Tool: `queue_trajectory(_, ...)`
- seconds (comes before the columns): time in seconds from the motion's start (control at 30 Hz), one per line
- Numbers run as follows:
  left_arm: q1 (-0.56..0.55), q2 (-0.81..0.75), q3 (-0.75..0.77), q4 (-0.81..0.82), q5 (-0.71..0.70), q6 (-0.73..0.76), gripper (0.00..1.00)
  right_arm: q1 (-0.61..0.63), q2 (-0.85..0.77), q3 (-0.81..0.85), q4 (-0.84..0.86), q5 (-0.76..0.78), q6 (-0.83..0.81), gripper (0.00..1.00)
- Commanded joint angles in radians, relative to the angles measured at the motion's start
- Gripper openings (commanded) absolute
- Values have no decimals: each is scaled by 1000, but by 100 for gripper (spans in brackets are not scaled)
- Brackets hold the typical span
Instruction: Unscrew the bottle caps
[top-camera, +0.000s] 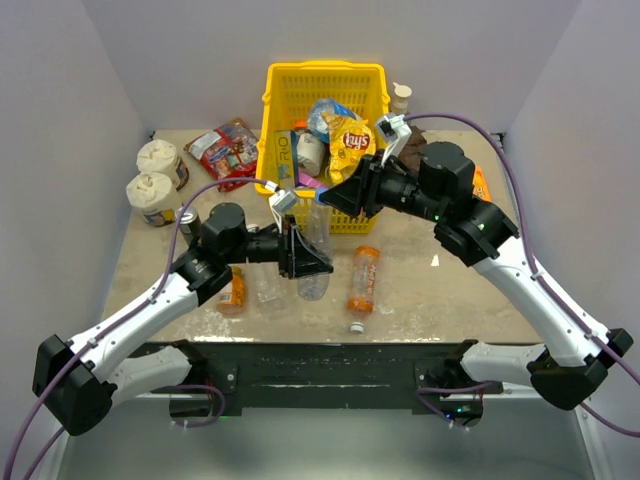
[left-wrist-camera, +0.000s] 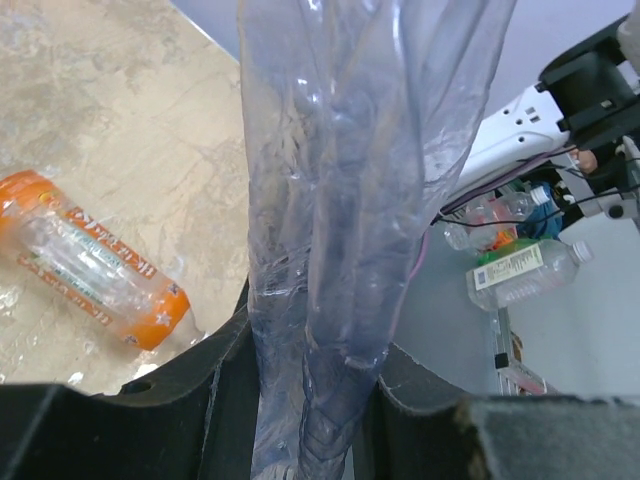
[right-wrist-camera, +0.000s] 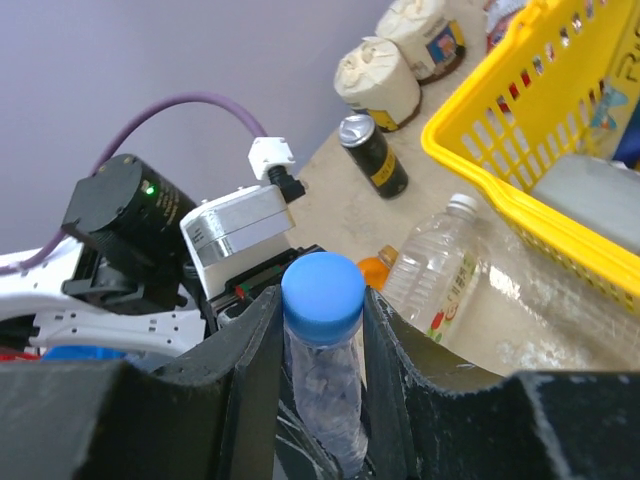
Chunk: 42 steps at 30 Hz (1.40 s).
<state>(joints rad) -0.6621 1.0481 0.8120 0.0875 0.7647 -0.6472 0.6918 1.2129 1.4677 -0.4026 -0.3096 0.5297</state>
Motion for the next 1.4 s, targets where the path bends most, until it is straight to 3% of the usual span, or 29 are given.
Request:
queue_trajectory(0.0,-2,-48,-7,199,127,-22,34,-21,-10,-6,44,-106,-120,0)
queue_trajectory(0.27,-1,-39,-31,336,209,-75,34,-31,-13,-9,51,-186,-165,0)
queue_trajectory(0.47,-1,-36,-17,292,182,-54,34,-35,-16,-7,56,-180,-160,4)
queue_trajectory(0.57,4,-30,2,215,142,-23,34,-35,-24,-6,54,-169,-149,28)
queue_trajectory(0.6,5,-30,7,165,122,-17,34,-34,-26,-4,54,-155,-146,46)
queue_trajectory(0.7,7,-31,21,97,56,3,34,-35,-50,-3,47,-103,-140,73)
queue_trajectory(0.83,9,-56,27,31,-86,21,35,-41,-91,20,25,7,-117,89)
queue_trajectory(0.93,7,-68,52,-73,-235,38,36,-41,-73,69,-28,140,-56,88)
queue_trajectory(1.03,6,-79,73,-216,-390,46,35,-37,2,169,-175,278,43,78)
queue_trajectory(1.2,-4,-85,82,-314,-493,63,36,92,115,302,-260,398,113,76)
queue_trajectory(1.37,-25,-86,87,-354,-554,78,35,146,201,376,-292,435,154,73)
